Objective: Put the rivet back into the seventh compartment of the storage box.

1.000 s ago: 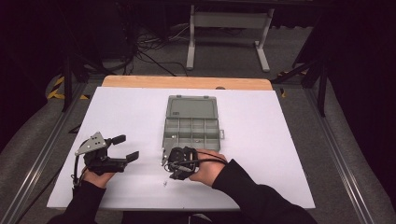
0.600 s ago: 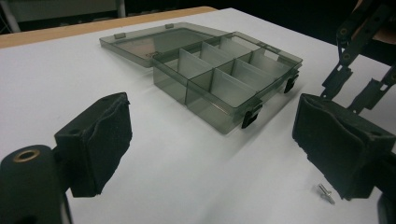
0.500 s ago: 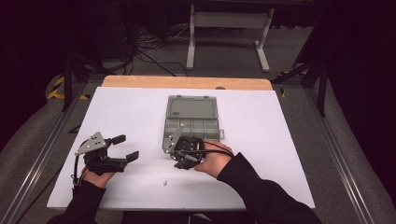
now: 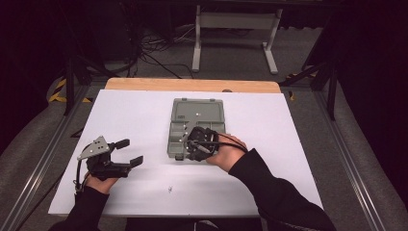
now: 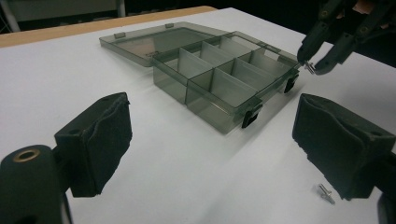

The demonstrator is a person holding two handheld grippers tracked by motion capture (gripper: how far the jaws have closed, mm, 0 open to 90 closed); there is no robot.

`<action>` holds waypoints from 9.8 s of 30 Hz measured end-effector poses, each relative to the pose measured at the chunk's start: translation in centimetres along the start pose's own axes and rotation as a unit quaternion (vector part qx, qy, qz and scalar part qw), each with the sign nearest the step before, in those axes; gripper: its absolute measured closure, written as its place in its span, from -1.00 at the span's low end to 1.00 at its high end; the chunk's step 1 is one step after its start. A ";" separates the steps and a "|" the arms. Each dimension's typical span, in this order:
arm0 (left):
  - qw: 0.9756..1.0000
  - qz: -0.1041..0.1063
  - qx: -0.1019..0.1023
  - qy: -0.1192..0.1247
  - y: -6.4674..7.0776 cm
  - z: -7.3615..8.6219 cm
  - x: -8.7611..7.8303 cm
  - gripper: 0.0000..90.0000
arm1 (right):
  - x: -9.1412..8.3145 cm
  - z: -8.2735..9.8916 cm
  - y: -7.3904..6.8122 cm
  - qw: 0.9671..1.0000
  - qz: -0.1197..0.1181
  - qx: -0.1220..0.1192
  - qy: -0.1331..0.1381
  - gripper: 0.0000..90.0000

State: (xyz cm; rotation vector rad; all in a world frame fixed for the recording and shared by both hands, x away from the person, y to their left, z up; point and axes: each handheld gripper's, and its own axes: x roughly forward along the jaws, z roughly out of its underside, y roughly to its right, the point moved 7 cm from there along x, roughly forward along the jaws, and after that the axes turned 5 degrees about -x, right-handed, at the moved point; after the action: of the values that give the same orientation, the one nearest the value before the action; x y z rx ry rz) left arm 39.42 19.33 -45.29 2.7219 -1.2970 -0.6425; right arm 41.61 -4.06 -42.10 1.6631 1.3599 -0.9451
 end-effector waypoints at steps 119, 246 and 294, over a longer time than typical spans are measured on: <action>1.000 0.002 0.001 0.000 0.0 0.0 0.0 -0.72 | 0.9 -1.7 -0.8 0.999 0.002 -0.012 0.038 -0.19; 1.000 -0.002 -0.004 0.005 -0.2 0.1 -0.2 -0.73 | 8.3 -2.1 -8.9 0.985 -0.106 -0.123 -0.060 0.79; 1.000 -0.001 -0.003 0.004 -0.2 0.1 0.0 -0.73 | 2.6 -1.9 -4.5 0.995 -0.059 -0.069 -0.029 0.93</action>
State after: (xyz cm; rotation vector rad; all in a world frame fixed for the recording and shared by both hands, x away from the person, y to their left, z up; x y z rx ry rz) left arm 39.51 19.49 -45.38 2.7181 -1.2890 -0.6346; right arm 37.69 -0.66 -44.16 1.4550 1.4628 -0.9365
